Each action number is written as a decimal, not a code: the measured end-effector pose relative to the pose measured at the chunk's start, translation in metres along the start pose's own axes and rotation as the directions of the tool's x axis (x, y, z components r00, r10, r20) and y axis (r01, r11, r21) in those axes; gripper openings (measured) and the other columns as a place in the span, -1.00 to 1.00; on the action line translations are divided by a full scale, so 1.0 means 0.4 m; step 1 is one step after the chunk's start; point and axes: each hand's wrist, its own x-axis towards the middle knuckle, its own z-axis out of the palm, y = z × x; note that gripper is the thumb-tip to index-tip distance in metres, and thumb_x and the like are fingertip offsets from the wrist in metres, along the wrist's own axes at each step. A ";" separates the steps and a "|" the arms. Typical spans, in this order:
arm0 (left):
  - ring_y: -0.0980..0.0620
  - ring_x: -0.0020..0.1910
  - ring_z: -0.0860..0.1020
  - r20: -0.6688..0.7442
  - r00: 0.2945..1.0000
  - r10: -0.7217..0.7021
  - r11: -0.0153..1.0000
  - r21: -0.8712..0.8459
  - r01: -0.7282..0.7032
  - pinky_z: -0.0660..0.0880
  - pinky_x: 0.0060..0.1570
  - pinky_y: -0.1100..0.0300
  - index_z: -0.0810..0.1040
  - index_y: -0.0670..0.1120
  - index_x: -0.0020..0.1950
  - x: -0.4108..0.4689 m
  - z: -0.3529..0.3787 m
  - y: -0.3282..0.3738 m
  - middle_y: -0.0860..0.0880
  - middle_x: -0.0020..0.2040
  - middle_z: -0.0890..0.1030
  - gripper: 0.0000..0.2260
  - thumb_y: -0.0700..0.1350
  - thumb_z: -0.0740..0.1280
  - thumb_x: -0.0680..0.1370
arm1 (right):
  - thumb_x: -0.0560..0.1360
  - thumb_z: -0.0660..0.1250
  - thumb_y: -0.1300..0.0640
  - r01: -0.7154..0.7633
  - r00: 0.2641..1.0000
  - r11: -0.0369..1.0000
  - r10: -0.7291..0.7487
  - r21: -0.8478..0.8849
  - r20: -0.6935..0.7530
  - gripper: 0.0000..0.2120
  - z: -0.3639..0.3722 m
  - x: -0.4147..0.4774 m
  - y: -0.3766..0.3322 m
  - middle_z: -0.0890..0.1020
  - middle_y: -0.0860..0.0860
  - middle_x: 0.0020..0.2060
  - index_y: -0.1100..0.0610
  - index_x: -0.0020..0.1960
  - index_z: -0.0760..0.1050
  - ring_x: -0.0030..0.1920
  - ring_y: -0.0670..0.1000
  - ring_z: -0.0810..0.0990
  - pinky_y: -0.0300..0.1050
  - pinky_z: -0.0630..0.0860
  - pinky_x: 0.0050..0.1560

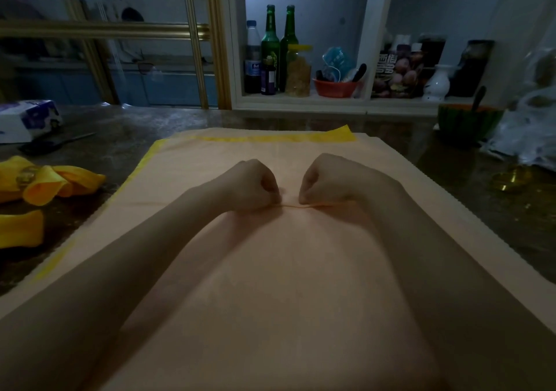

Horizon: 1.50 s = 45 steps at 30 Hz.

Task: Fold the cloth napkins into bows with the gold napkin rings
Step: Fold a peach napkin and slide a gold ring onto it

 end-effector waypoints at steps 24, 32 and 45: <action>0.03 0.02 0.51 0.142 0.989 -0.052 0.995 0.092 0.039 0.44 0.07 0.20 0.63 -0.07 0.08 -0.025 -0.042 0.029 -0.02 0.07 0.60 -0.81 -0.07 0.37 0.50 | 0.40 0.45 0.15 -0.011 1.000 0.986 0.012 -0.164 0.004 -0.72 -0.013 -0.015 -0.020 0.62 0.09 0.00 0.18 0.09 0.59 0.03 0.10 0.57 -0.05 0.54 0.04; 0.05 -0.08 0.45 0.125 0.989 -0.076 0.997 -0.014 0.079 0.46 -0.04 0.19 0.48 -0.05 0.13 -0.029 -0.043 0.013 0.04 -0.09 0.45 -0.75 -0.13 0.40 0.48 | 0.38 0.47 0.24 0.001 1.000 0.990 -0.001 -0.144 0.002 -0.75 -0.007 -0.028 -0.021 0.55 0.05 -0.05 0.15 0.04 0.54 -0.04 0.05 0.50 -0.13 0.45 -0.15; -0.01 -0.15 0.48 0.343 0.928 -0.144 0.964 0.259 0.054 0.38 -0.11 0.18 0.54 -0.13 -0.16 -0.028 -0.036 0.062 -0.07 -0.18 0.53 -0.71 0.09 0.29 0.53 | 0.40 0.42 0.27 -0.020 0.969 0.996 0.041 -0.087 0.244 -0.87 -0.038 -0.031 -0.024 0.65 0.08 -0.12 0.17 -0.05 0.64 -0.16 0.02 0.61 -0.11 0.60 0.01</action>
